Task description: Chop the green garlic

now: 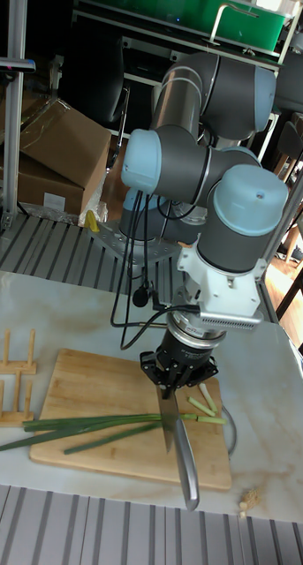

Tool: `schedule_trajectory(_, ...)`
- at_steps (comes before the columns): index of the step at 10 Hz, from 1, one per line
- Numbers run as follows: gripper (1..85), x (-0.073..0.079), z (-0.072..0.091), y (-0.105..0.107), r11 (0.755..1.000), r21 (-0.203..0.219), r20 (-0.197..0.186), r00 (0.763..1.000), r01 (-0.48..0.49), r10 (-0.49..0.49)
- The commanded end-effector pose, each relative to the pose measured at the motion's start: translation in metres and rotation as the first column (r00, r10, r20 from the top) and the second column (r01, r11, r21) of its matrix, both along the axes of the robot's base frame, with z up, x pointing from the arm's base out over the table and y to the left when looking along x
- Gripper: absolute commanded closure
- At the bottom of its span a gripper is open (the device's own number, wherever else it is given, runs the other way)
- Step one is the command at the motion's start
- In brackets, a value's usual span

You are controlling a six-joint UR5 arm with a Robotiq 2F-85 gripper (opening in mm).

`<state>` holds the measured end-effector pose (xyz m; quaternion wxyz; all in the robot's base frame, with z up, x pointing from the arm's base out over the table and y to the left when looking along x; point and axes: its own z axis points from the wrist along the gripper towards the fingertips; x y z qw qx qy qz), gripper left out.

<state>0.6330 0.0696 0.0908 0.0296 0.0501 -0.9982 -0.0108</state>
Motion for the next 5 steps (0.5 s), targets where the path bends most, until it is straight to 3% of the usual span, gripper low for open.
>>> schedule_trajectory(1,84.3,-0.006,0.014,0.011,0.999,0.025,-0.005,1.000,0.020,-0.019)
schedule_trajectory(5,84.3,-0.016,0.022,0.023,0.998,0.041,-0.022,0.999,0.047,-0.046)
